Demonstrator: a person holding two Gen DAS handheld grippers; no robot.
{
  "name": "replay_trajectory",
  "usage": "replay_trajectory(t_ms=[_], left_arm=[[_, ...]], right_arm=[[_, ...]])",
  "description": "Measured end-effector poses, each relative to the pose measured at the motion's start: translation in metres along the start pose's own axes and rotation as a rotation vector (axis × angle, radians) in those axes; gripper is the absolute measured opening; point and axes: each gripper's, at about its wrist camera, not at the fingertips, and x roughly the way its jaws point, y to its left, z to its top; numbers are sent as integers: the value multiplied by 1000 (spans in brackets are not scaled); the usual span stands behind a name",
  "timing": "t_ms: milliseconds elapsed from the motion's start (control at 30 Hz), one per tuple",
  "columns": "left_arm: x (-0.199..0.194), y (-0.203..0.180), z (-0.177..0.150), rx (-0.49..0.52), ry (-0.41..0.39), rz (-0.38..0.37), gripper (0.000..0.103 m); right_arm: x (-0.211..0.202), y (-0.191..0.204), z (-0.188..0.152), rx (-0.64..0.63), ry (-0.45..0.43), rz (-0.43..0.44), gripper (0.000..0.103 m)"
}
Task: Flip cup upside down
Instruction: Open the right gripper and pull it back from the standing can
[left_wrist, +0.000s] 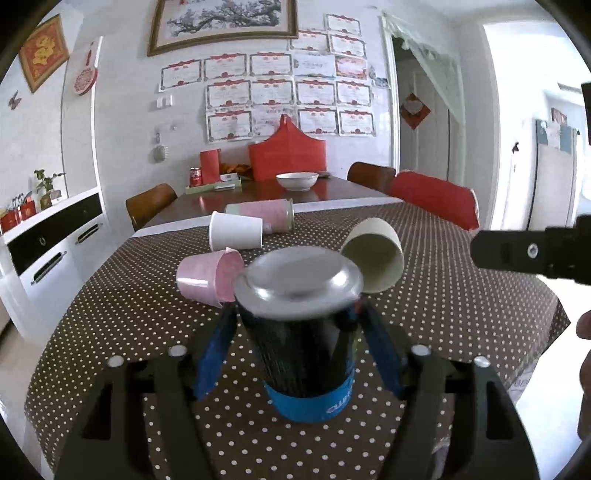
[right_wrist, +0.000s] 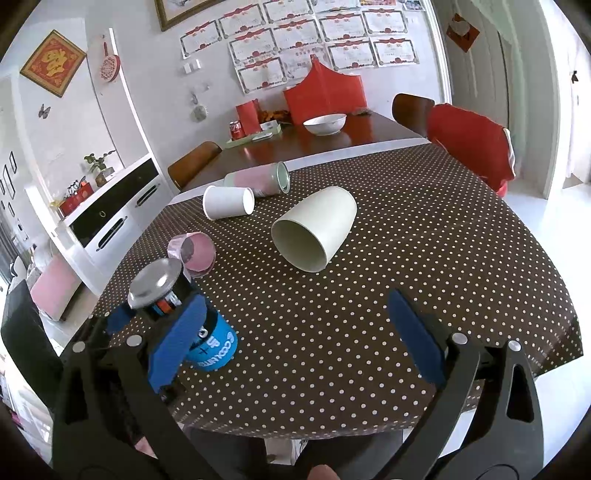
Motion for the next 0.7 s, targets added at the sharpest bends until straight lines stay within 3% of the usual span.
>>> replay_trajectory(t_ms=[267,700], left_arm=[[-11,5,-1,-37,-5,33,94],[-36,21,3,-74,-10,79,95]], right_arm=[[-13,5,-3,-8,-22,-1,97],[-40,26,-3,-34,-72,14,97]])
